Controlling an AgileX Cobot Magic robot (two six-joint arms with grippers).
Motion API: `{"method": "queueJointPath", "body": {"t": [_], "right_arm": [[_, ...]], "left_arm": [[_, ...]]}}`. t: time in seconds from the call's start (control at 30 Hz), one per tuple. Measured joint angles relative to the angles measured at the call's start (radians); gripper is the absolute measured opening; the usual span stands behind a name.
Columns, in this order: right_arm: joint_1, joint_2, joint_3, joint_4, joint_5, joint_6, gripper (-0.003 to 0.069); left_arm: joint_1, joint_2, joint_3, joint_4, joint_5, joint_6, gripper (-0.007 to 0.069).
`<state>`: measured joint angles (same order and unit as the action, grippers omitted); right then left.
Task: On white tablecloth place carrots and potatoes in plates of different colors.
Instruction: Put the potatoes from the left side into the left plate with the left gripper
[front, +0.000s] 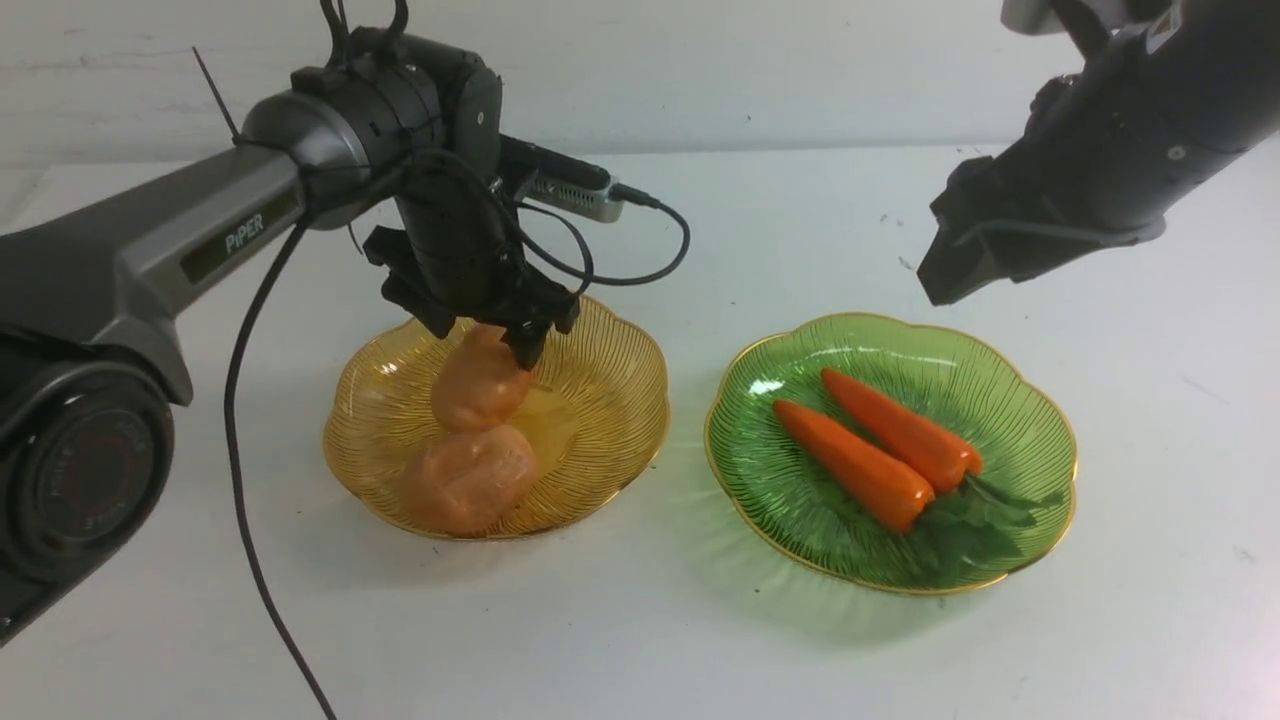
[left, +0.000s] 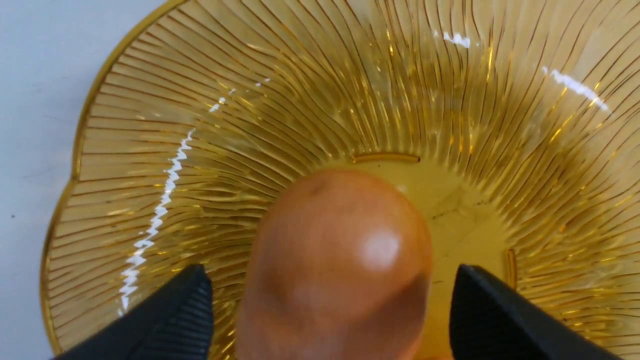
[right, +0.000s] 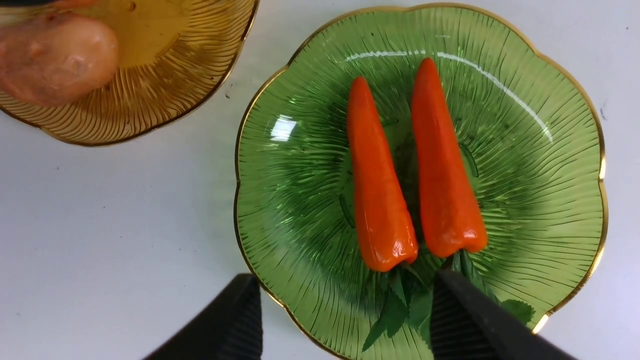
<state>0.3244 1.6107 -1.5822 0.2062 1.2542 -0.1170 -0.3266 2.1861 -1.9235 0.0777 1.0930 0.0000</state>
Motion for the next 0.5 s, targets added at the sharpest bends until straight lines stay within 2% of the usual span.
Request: {"method": "queueJointPath", "body": {"t": [0.1,0.17,0.2,0.33,0.4,0.47,0.5], "right_arm": [[0.000,-0.032,0.001,-0.006,0.000,0.000,0.0386],[0.000,-0.064,0.001,-0.010,0.000,0.000,0.0345],[0.000,-0.094,0.001,-0.015,0.000,0.000,0.0310],[0.000,-0.263,0.022,-0.068,0.001,0.036,0.0099],[0.000,-0.428,0.087,-0.125,0.001,0.075,0.0015],[0.000,-0.569,0.184,-0.174,0.001,0.109,-0.0006],[0.000,-0.675,0.274,-0.194,-0.013,0.127,-0.0011]], "left_arm": [[0.000,-0.005,-0.001,-0.001,0.020,0.000,0.0602],[0.000,-0.010,-0.013,-0.002,0.046,0.000,0.0591],[0.000,-0.020,-0.037,-0.002,0.079,0.000,0.0563],[0.000,-0.078,-0.174,0.000,0.134,0.011,0.0344],[0.000,-0.125,-0.229,0.001,0.135,0.023,0.0150],[0.000,-0.165,-0.242,0.001,0.141,0.030,0.0045],[0.000,-0.180,-0.244,0.001,0.146,0.034,0.0021]]}}
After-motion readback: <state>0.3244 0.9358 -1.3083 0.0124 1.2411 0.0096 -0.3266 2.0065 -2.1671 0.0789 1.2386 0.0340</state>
